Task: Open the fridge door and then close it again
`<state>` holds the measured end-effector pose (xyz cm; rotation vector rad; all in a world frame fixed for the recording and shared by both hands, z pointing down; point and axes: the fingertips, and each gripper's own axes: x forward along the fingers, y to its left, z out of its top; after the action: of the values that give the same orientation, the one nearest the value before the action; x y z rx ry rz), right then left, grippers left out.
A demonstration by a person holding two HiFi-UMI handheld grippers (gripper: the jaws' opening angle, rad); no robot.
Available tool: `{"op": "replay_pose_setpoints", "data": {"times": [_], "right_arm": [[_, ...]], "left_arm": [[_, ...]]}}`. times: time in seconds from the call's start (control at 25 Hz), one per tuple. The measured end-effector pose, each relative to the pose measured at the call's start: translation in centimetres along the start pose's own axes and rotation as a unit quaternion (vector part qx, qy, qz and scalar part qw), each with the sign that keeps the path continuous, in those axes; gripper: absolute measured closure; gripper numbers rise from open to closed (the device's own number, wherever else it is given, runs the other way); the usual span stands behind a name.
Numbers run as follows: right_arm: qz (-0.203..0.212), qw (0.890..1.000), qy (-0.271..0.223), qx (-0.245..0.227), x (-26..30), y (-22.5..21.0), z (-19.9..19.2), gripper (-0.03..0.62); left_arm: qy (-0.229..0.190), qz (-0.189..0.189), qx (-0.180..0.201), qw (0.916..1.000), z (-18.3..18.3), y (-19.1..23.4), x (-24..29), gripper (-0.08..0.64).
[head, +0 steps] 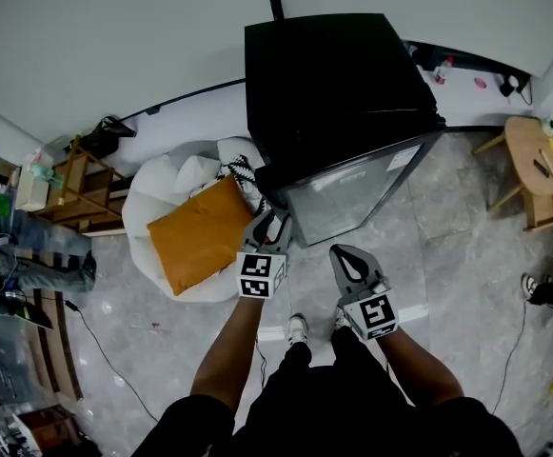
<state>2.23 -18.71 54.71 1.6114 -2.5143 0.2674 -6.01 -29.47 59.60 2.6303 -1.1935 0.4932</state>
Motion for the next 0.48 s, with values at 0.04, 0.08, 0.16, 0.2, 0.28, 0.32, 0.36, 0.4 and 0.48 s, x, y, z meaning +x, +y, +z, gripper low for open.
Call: {"op": "replay_pose_setpoints", "data": {"times": [0.04,0.08,0.16,0.2,0.28,0.32,0.36,0.4,0.48], "right_arm": [[-0.004,1.000,0.000,-0.003,-0.3,0.1,0.0,0.575],[-0.007,1.000,0.000,-0.006,-0.6,0.1,0.1,0.575],[-0.014,1.000,-0.002,-0.009,-1.2,0.5,0.3,0.575],[-0.017,1.000,-0.002,-0.008,-1.3,0.7,0.4,0.575],[-0.022,1.000,-0.003,0.004,-1.8,1.2,0.8,0.575],[-0.024,1.000,-0.005,0.010,-2.1,1.5,1.0,0.575],[-0.027,1.000,-0.006,0.014,-2.4,1.7,1.2,0.575],[-0.030,0.999,-0.006,0.014,-2.7,2.1,1.2,0.575],[-0.034,0.999,-0.003,0.012,-3.2,3.2,1.1,0.575]], "left_arm": [[0.001,-0.003,0.000,1.0000,-0.1,-0.3,-0.3,0.419],[0.002,-0.007,0.000,1.0000,-0.3,-0.7,-0.6,0.419],[0.000,-0.016,-0.006,0.9999,-0.5,-1.3,-1.2,0.419],[-0.003,-0.021,-0.014,0.9997,-0.6,-1.5,-1.5,0.419],[-0.009,-0.030,-0.028,0.9991,-0.8,-1.8,-2.0,0.419],[-0.010,-0.034,-0.029,0.9989,-0.8,-2.2,-2.2,0.419],[-0.011,-0.039,-0.028,0.9988,-0.9,-2.6,-2.3,0.419],[-0.010,-0.044,-0.026,0.9986,-1.0,-3.1,-2.5,0.419],[-0.008,-0.057,-0.023,0.9981,-1.3,-4.0,-2.9,0.419]]}}
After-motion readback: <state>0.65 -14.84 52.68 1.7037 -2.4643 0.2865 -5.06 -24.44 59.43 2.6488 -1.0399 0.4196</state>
